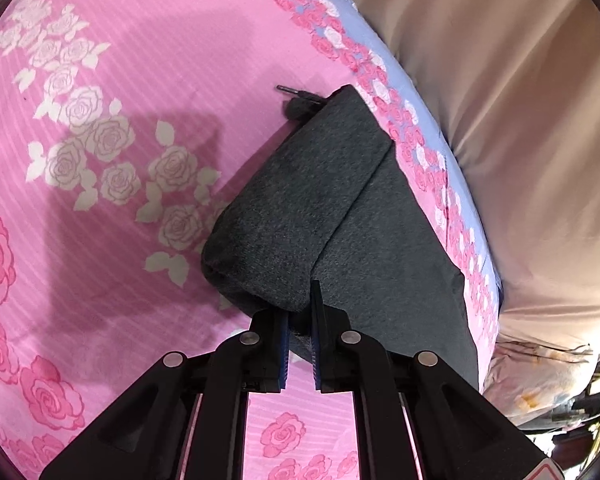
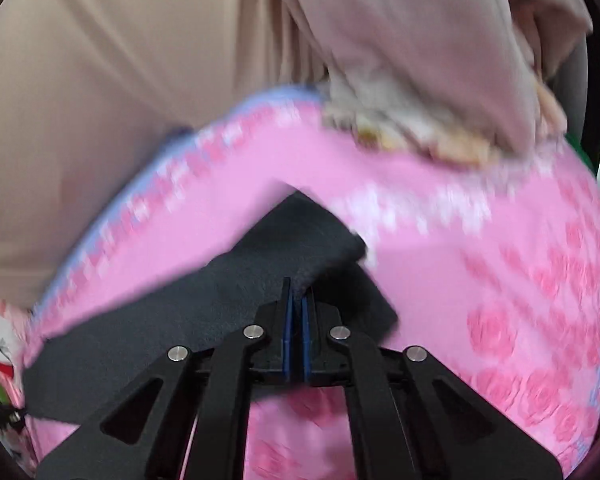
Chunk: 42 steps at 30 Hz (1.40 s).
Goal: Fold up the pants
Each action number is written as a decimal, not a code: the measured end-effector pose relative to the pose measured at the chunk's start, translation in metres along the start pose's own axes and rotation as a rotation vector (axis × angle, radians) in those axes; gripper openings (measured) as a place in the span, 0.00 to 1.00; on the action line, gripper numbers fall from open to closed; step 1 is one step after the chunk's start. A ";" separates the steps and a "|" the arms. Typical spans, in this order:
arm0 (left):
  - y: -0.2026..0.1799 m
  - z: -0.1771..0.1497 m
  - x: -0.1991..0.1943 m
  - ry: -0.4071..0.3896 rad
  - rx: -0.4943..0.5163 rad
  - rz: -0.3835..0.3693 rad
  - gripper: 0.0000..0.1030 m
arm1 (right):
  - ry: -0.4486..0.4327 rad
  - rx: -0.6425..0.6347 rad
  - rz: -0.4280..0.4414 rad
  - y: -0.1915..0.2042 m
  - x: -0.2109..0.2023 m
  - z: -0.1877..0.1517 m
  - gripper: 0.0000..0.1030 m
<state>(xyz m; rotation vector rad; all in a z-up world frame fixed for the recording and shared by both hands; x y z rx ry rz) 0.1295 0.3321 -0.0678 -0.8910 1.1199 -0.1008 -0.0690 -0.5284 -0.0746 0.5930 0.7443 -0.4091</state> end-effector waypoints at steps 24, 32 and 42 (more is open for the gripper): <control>-0.170 -0.094 -0.030 -0.163 0.563 0.032 0.46 | -0.049 -0.449 0.237 0.252 -0.037 -0.071 0.22; -0.173 -0.175 0.098 0.055 0.717 0.069 0.25 | 0.131 -0.829 0.411 0.483 0.045 -0.175 0.34; -0.152 -0.164 0.094 0.049 0.632 -0.111 0.21 | 0.157 -1.034 0.358 0.566 0.112 -0.205 0.01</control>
Point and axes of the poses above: each gripper's, at about its wrist camera, not at the fingertips, and x roughly the way its jaws point, y to its left, z to its top, the point moved 7 cm from there along x, roughly the way its jaws point, and after that the axes turned 3 degrees about -z, right-handed, at the moved point
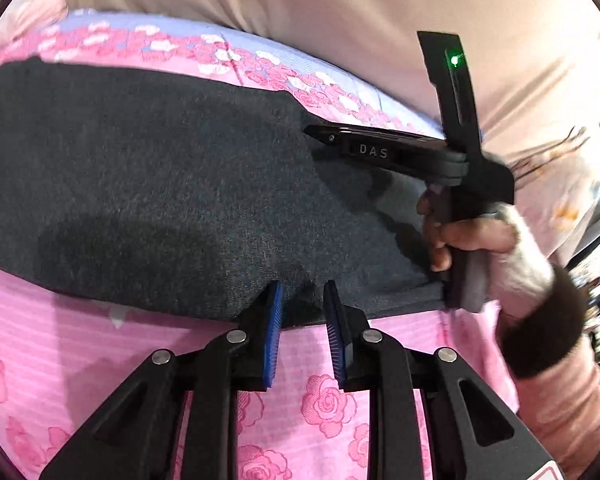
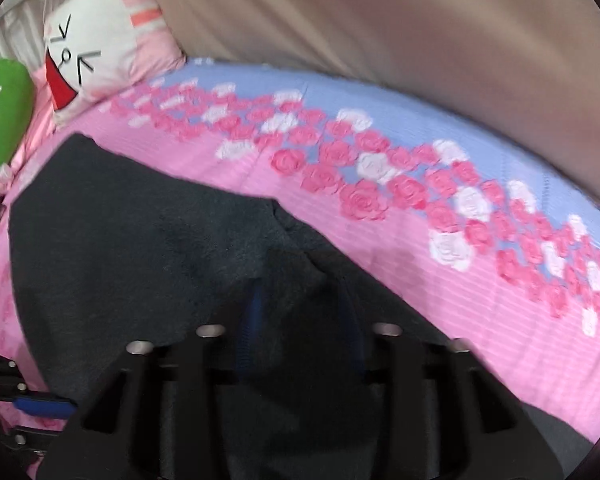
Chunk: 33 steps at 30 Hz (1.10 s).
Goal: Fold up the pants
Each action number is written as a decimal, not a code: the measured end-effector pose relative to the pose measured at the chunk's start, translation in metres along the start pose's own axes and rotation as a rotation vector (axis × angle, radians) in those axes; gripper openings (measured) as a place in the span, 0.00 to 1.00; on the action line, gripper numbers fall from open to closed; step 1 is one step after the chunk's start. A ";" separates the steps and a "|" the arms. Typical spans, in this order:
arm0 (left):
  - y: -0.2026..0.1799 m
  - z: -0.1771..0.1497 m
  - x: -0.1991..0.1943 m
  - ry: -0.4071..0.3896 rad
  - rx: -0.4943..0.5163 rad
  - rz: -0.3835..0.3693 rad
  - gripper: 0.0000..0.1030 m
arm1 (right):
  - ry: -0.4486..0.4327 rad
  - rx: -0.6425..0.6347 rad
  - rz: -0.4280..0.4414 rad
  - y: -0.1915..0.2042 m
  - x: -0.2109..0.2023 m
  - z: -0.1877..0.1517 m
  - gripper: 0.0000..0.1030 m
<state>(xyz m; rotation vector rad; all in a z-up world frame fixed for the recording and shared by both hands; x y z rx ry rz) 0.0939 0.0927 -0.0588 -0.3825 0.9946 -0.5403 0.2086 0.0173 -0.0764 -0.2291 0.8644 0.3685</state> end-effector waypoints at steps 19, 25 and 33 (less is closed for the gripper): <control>-0.030 -0.010 -0.004 -0.034 0.155 0.082 0.42 | -0.060 0.314 -0.038 -0.083 -0.068 -0.080 0.05; -0.040 -0.013 -0.012 -0.092 0.228 0.168 0.64 | -0.230 0.585 -0.234 -0.196 -0.196 -0.192 0.24; -0.035 -0.008 -0.020 -0.149 0.212 0.240 0.79 | -0.186 1.093 -0.562 -0.349 -0.323 -0.417 0.28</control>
Point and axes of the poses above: each gripper's, at about its wrist camera, not at the fingertips, and x roughly the way its jaws point, y to its left, z to its top, the point moved 7 cm from there along x, roughly the way its jaws point, and after that the axes turned 3 degrees about -z, right-handed, at the moved point
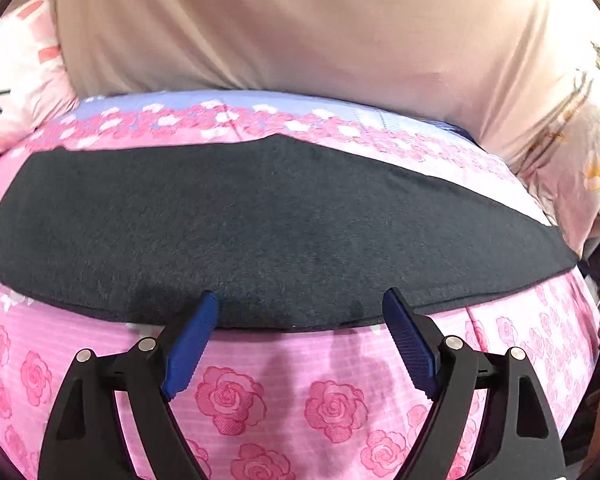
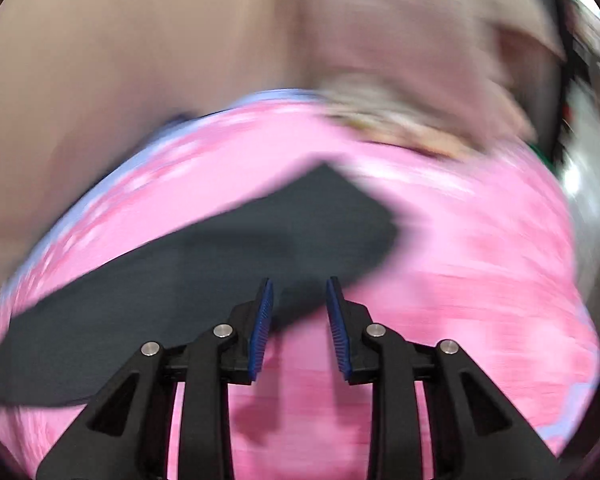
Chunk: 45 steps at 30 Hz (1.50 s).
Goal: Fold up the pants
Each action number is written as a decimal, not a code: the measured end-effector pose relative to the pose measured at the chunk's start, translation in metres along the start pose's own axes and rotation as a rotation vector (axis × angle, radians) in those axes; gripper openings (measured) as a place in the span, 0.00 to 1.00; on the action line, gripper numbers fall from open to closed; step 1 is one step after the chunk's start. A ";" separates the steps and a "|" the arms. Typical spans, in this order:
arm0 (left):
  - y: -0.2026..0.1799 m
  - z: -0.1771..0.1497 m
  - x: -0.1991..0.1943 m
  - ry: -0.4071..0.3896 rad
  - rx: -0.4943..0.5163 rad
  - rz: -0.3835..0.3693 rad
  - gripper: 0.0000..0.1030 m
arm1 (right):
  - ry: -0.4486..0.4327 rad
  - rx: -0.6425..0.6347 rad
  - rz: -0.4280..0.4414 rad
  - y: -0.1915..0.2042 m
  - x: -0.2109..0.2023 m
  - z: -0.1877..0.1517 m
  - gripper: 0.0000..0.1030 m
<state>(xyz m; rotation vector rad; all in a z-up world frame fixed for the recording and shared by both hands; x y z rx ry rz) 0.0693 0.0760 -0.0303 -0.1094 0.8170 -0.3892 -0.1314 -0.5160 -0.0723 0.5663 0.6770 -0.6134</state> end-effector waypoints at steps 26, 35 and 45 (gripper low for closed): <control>0.011 -0.003 -0.001 0.011 -0.052 0.028 0.84 | -0.112 -0.136 0.457 0.170 -0.061 0.040 0.08; 0.012 -0.003 -0.008 -0.019 -0.068 -0.002 0.84 | 0.124 -0.577 0.675 0.407 -0.059 -0.138 0.08; 0.008 -0.003 -0.012 -0.023 -0.066 -0.035 0.84 | 0.148 -0.678 0.566 0.440 -0.031 -0.197 0.08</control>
Point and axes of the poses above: each gripper's, at about its wrist camera, not at the fingertips, and x roughly the way its jaws point, y to its left, z to its top, the point moved 7 cm from there along x, roughly the way its jaws point, and after that the axes turned 3 degrees about -z, right-handed, at the moved point
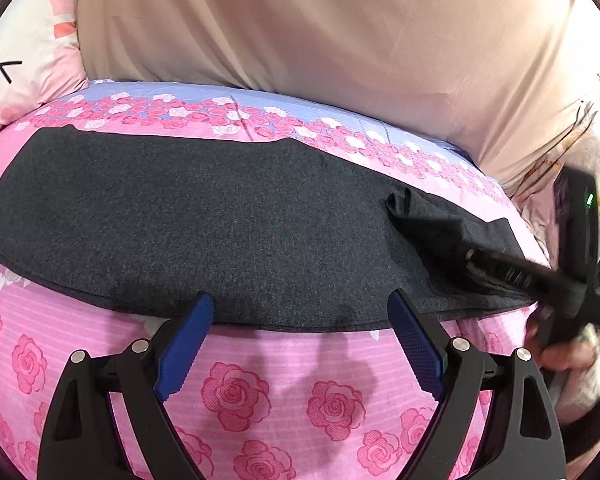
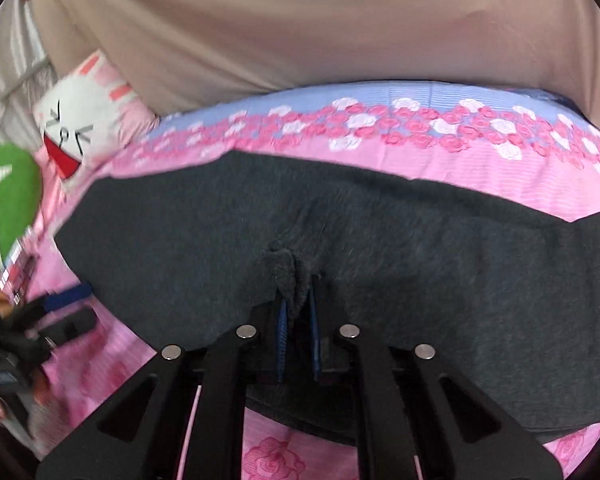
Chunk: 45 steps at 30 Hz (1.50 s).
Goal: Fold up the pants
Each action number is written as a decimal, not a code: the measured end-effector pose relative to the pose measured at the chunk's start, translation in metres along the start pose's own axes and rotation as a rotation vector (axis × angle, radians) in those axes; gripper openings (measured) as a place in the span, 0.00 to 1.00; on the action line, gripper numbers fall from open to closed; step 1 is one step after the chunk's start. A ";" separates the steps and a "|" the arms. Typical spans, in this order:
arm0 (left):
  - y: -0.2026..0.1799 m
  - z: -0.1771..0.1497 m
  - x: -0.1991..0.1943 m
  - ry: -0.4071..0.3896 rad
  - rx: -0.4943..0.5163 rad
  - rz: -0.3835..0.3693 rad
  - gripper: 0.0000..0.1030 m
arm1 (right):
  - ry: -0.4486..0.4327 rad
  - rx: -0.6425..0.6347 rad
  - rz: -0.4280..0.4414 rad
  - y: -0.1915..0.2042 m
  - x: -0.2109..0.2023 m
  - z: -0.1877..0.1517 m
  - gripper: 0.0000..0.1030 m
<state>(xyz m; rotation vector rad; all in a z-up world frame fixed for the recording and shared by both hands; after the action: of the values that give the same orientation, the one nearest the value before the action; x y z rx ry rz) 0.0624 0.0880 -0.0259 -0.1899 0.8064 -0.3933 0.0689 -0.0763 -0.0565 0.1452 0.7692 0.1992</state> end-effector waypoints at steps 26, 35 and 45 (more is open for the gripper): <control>-0.082 0.024 0.092 0.201 -0.278 -0.187 0.81 | -0.187 0.305 -0.208 -0.167 -0.123 -0.093 0.51; -0.076 0.046 0.068 0.139 -0.327 -0.260 0.08 | -0.196 0.344 -0.160 -0.173 -0.123 -0.095 0.57; -0.041 0.014 0.076 0.168 -0.288 -0.136 0.09 | -0.208 0.304 -0.167 -0.159 -0.116 -0.079 0.57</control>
<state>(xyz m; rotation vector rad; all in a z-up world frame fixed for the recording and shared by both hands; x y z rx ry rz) 0.1089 0.0192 -0.0540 -0.4868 1.0186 -0.4240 -0.0478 -0.2528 -0.0666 0.3820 0.5970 -0.0918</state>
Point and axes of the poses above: each gripper's, at about its wrist camera, not at the fingertips, and x roughly the way its jaws point, y to its left, z to its top, the point moved 7 cm from there along x, roughly the way its jaws point, and after that the axes turned 3 degrees about -z, right-handed, at the moved point
